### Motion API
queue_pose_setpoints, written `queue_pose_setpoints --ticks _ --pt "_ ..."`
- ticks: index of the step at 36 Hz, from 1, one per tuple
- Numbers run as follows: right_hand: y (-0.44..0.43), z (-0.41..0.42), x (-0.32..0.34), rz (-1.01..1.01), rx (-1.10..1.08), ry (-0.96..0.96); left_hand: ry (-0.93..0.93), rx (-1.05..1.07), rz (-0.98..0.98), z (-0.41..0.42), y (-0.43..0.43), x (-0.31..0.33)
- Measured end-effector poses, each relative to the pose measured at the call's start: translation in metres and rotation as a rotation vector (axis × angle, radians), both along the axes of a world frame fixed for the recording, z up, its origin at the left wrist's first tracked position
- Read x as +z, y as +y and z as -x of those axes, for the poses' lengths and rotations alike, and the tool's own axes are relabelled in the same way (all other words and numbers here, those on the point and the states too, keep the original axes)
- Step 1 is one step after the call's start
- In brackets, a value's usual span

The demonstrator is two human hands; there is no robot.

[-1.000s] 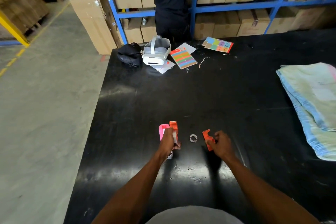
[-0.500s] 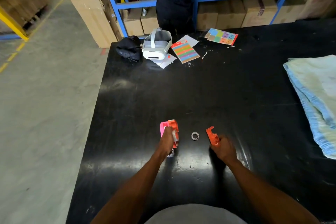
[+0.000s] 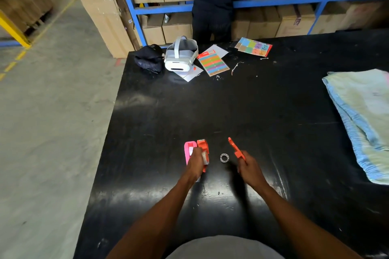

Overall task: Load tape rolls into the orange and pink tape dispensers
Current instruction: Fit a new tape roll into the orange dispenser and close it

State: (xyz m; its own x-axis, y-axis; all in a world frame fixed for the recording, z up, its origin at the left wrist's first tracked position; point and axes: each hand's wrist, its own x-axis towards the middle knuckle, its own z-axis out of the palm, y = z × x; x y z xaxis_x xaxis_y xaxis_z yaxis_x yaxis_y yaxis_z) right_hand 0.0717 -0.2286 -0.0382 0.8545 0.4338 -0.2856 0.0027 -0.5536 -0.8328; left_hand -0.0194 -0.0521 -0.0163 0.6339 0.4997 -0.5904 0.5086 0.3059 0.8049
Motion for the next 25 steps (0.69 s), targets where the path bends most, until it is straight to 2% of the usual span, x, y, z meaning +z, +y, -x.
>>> queue_pose_setpoints --ticks 5,11,25 --pt "0.023 0.019 0.021 -0.149 0.017 0.123 -0.032 0.035 -0.06 0.0 -0.006 0.006" --pt "0.044 0.034 0.036 -0.271 0.071 0.37 -0.106 0.079 -0.127 0.007 -0.004 0.011" --pt "0.06 0.056 0.059 -0.177 0.276 0.342 -0.079 -0.069 -0.136 0.018 0.001 0.005"
